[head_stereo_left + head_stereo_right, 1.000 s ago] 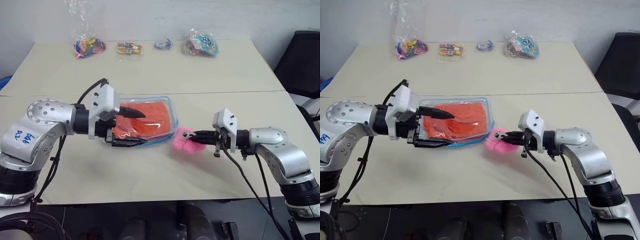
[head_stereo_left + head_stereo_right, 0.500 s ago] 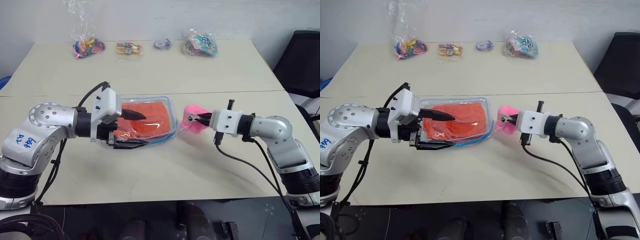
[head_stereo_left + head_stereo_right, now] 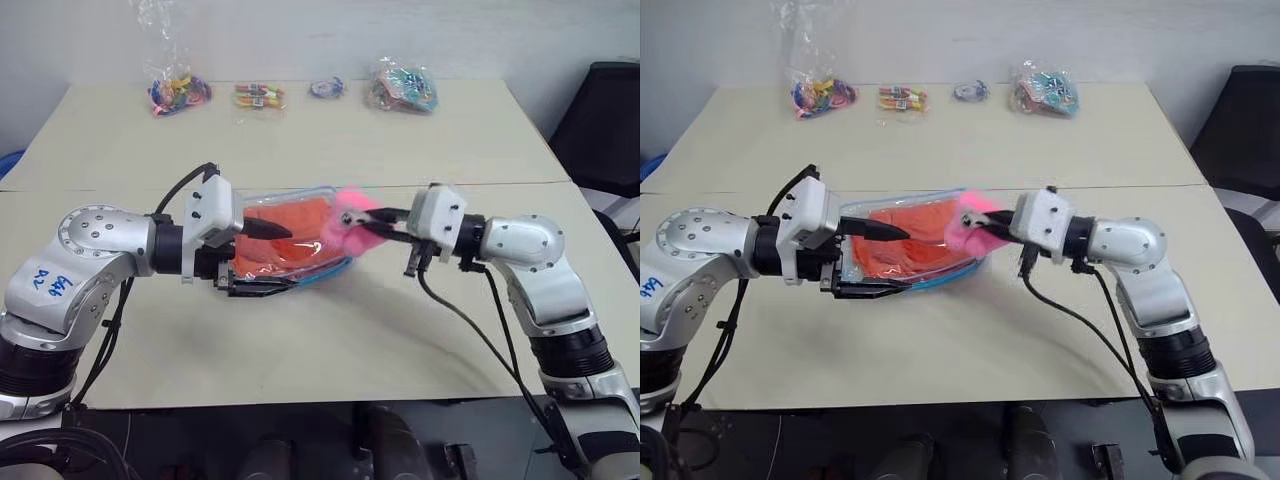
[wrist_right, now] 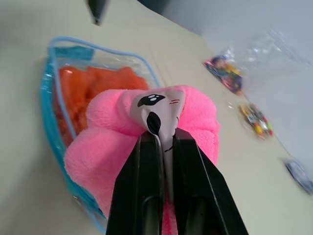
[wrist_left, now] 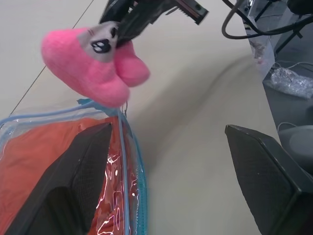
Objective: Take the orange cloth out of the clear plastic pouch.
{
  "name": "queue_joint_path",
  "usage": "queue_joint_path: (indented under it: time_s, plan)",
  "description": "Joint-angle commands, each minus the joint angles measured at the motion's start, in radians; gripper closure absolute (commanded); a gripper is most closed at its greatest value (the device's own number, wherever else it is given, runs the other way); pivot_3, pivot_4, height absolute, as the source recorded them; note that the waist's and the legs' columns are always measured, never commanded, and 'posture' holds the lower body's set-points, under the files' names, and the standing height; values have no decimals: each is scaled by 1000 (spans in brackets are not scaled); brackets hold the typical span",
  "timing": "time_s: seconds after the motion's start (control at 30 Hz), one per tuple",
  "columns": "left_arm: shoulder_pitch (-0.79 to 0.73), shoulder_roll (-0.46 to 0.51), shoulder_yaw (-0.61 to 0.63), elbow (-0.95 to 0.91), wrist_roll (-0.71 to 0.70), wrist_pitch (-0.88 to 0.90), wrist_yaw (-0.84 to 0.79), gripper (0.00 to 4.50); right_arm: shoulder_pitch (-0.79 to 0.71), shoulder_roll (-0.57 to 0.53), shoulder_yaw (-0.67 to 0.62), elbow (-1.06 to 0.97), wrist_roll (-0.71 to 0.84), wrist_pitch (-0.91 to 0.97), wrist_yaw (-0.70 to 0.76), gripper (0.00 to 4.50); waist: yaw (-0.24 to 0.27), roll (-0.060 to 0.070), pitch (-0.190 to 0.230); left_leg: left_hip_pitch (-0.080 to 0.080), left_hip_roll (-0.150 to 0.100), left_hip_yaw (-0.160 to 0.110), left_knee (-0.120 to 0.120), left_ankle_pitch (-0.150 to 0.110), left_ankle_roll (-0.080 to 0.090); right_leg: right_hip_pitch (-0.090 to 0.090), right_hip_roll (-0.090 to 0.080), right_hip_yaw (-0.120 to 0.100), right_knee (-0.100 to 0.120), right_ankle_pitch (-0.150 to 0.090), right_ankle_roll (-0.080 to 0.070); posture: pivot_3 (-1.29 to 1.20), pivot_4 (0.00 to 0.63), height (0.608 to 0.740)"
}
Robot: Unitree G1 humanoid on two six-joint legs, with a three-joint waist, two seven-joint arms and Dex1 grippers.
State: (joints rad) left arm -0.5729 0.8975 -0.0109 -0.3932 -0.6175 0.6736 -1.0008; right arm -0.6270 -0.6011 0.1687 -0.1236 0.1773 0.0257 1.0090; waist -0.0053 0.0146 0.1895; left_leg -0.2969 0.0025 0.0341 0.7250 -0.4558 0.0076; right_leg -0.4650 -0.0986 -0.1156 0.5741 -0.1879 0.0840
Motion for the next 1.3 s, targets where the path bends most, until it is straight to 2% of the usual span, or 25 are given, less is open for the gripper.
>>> queue_joint_path:
  time_s: [0.03, 0.3, 0.4, 0.6, 0.77, 1.0, 1.3]
  plan:
    - [15, -8, 21, -47, 2, -7, 14, 601, -38, 15, 64, 8, -32, -104, 64, 4243, -2, 0, 0, 0, 0, 0, 0, 0, 0, 0, 0, 0, 0, 0, 0, 0, 150, 740]
    - [55, -2, 32, -76, 6, 1, 32, 601, 1, 24, 185, 73, -92, -204, 164, 4243, -3, 0, 0, 0, 0, 0, 0, 0, 0, 0, 0, 0, 0, 0, 0, 0, 150, 740]
    - [78, 1, 34, -84, 8, 1, 35, 601, 24, 31, 208, 84, -104, -201, 175, 3530, -4, 0, 0, 0, 0, 0, 0, 0, 0, 0, 0, 0, 0, 0, 0, 0, 150, 740]
    - [136, -9, 22, -90, 16, -2, 47, 601, 53, 27, 178, 36, -68, -193, 172, 1539, -5, 0, 0, 0, 0, 0, 0, 0, 0, 0, 0, 0, 0, 0, 0, 0, 150, 740]
    - [146, -47, -12, -51, 26, 4, 54, 601, 52, 4, 104, -49, -6, -210, 162, 1539, 0, 0, 0, 0, 1, -1, 0, 0, 0, 0, 0, 0, 0, 0, 0, 0, 150, 740]
    - [107, -108, -90, 25, 74, -13, 36, 601, 73, -69, 26, -160, 80, -95, 175, 1539, 3, 0, 0, 0, 0, -1, 0, 0, 0, 0, 0, 0, 0, 0, 0, 0, 150, 740]
    - [59, -190, -208, 157, 206, -96, 15, 601, 65, -159, -71, -157, 101, 2, 157, 1539, 6, 0, 0, 0, 0, 0, 0, 0, 0, 0, 0, 0, 0, 0, 0, 0, 150, 740]
